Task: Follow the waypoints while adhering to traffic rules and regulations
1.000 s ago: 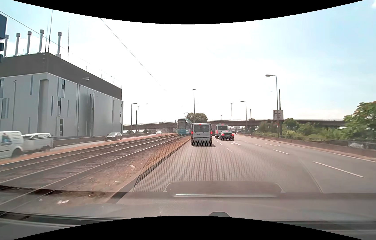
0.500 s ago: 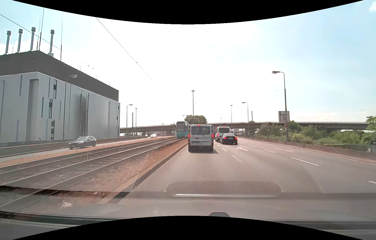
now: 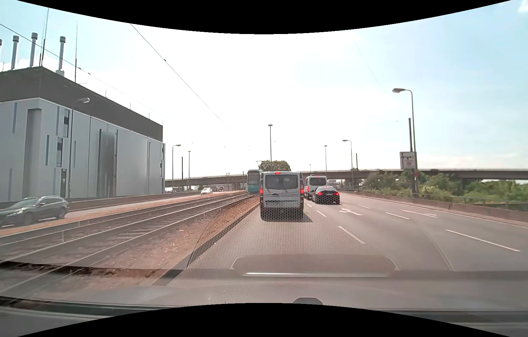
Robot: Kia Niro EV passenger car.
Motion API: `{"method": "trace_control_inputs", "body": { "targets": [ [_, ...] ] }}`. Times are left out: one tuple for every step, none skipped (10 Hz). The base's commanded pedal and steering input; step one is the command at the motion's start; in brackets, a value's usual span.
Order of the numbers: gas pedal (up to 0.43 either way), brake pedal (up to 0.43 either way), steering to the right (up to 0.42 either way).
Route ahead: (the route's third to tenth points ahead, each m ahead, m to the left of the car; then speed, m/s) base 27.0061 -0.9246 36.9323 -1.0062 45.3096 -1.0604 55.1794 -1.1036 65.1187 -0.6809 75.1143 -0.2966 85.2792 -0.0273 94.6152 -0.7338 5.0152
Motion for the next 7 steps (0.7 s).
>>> {"method": "trace_control_inputs", "body": {
  "targets": [
    [0.000, 0.220, -0.003],
    [0.000, 0.220, -0.003],
    [0.000, 0.220, -0.003],
    [0.000, 0.220, -0.003],
    [0.000, 0.220, -0.003],
    [0.000, 0.226, -0.003],
    [0.000, 0.226, -0.003]
  ]
}}
